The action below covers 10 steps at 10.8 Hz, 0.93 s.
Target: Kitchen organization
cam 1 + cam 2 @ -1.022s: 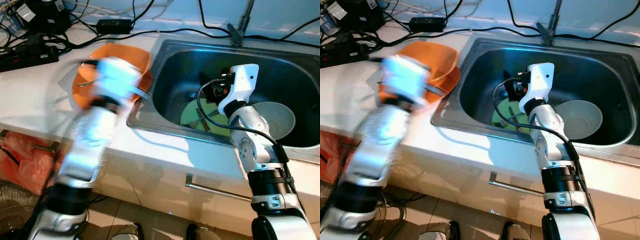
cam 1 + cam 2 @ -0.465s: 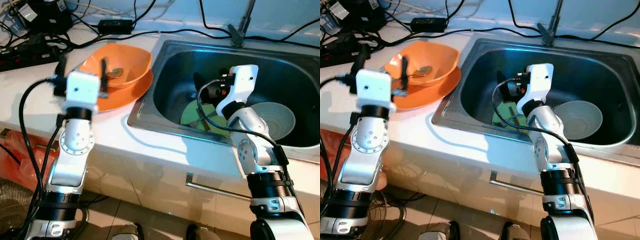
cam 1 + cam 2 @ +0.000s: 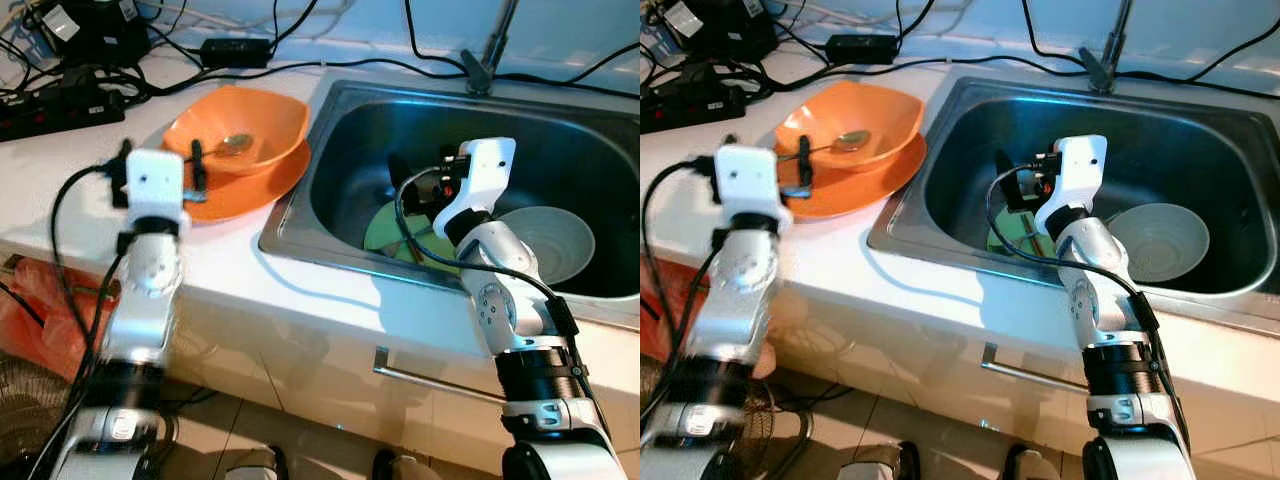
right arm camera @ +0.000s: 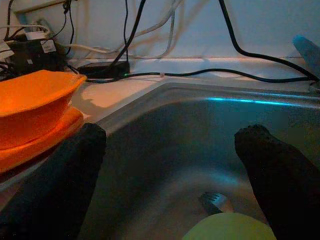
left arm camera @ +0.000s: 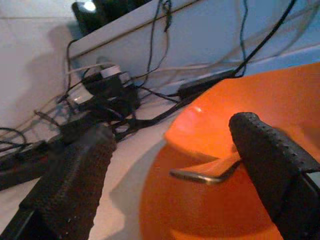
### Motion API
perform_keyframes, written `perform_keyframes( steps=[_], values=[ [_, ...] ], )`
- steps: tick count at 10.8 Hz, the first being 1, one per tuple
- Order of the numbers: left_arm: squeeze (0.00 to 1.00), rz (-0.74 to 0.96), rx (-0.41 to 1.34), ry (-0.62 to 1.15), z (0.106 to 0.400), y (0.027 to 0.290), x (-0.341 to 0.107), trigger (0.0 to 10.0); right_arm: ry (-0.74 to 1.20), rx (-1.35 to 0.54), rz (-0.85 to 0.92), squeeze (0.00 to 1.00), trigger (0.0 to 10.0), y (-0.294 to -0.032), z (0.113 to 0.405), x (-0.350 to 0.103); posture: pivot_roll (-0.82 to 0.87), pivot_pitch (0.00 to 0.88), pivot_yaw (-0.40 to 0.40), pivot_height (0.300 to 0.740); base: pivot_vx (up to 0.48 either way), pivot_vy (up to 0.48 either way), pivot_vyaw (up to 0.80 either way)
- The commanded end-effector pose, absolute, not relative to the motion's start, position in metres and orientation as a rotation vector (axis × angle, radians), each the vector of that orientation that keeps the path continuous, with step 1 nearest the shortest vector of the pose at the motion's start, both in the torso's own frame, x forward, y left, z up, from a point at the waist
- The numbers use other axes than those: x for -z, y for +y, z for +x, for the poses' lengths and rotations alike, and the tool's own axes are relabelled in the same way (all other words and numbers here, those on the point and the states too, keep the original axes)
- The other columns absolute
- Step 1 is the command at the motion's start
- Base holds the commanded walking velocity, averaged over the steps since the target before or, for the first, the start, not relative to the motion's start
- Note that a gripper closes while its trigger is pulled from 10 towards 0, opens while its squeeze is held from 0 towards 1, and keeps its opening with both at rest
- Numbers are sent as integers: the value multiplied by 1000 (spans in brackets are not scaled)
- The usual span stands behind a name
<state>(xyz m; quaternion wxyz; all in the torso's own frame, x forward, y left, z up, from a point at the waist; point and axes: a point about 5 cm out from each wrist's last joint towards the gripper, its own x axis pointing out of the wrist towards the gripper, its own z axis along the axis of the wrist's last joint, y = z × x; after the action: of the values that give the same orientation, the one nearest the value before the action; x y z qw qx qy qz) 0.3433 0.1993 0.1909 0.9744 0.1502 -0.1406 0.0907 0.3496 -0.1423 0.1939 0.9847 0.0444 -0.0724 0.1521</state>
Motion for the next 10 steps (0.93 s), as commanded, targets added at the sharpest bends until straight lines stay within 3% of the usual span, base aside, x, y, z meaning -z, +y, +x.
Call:
perform_keyframes(
  steps=[1,2,5,9,10],
  values=[
    [90,280,-139,-288,348,195,-192,10000,-156,-311,91,1000,10000,-146,349,-199,48,113,49,740,0,0,0],
    [0,240,-94,-288,351,190,-193,10000,-154,-367,80,1000,10000,-142,346,-199,48,114,49,740,0,0,0],
    [0,170,0,-309,355,180,-197,10000,-70,-656,84,1000,10000,-137,328,-197,45,114,50,740,0,0,0],
    [0,134,59,-297,359,176,-195,10000,-35,-709,68,1000,10000,-134,323,-194,45,110,52,740,0,0,0],
    [0,110,63,-286,360,177,-193,7059,-32,-714,69,1000,10000,-134,322,-195,44,108,54,740,0,0,0]
  ],
)
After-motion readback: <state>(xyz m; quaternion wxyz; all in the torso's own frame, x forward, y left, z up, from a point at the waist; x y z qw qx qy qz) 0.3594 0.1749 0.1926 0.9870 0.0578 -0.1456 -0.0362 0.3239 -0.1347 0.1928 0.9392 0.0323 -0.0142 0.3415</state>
